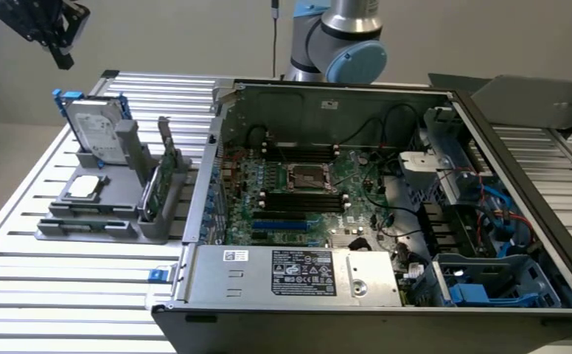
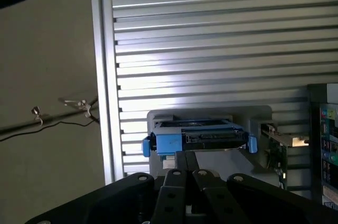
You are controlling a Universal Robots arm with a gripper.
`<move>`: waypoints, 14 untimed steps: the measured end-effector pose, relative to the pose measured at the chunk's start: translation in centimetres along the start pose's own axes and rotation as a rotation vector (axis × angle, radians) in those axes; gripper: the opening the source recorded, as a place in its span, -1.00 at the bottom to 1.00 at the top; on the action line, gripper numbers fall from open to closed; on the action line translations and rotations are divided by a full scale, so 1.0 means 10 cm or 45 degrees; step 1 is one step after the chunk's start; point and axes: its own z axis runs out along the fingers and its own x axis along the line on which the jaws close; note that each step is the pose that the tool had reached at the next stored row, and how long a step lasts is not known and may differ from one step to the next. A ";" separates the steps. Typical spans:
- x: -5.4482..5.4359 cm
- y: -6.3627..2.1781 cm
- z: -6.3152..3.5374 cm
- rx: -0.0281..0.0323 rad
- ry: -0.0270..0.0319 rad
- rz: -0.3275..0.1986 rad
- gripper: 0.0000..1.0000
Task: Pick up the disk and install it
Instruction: 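Pick up the disk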
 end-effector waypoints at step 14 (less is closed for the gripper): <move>0.00 0.000 0.000 0.0001 0.0002 -0.004 -0.79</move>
